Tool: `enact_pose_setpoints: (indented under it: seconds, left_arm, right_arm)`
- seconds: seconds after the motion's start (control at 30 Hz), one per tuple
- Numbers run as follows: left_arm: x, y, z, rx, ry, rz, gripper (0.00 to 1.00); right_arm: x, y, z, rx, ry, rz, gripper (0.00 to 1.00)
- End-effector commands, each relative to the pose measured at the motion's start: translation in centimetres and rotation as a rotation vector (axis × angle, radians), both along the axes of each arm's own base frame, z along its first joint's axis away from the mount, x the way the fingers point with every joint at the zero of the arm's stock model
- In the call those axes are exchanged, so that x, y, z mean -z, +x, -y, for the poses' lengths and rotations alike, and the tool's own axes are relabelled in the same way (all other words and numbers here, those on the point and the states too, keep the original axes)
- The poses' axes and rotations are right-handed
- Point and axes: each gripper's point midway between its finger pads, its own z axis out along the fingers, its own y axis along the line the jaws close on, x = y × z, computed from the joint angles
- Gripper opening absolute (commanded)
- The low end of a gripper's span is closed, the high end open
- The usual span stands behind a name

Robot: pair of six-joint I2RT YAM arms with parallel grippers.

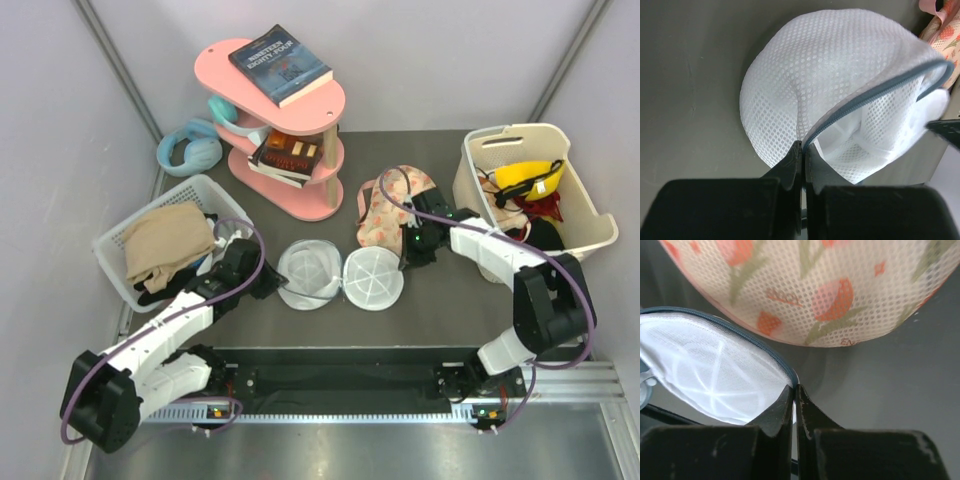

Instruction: Unzip the laundry bag and remove the bra

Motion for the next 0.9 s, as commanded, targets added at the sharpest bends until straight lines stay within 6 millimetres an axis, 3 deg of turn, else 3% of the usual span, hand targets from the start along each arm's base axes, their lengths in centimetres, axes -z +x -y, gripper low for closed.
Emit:
enact_pose_setpoints:
  seconds: [0.0, 0.17, 0.37, 0.47, 0.67, 0.87]
  left_arm:
    - [-0.9, 1.6, 0.4, 0.010, 0.006, 0.057, 0.00]
    - [0.1, 2.4, 1.0, 0.039, 0.029, 0.041, 0.00]
    - [1.7, 3.2, 1.3, 0.065, 0.061, 0.034, 0.00]
    - [2.6, 2.8, 1.8, 0.101, 0.056, 0.011, 0.00]
    - [3.5, 3.3, 2.3, 0.118, 0.046, 0.021, 0.00]
    - [5.1, 2.8, 2.0, 0.126, 0.065, 0.001, 0.00]
  right_arm:
    - [-5.8, 2.2, 0.8, -0.035, -0.067, 0.114, 0.00]
    - [-9.4, 3.7, 0.2, -0.064, -0.078, 0.141, 0.00]
    - [-11.7, 4.5, -1.2, -0.090, -0.091, 0.149, 0.00]
    - [-13.0, 4.6, -3.1, -0.117, -0.070, 0.167, 0.00]
    - [-13.8, 4.1, -7.8, -0.190, -0.033, 0.167, 0.00]
    - [-14.9, 2.4, -14.3, -0.274, 0.052, 0.186, 0.00]
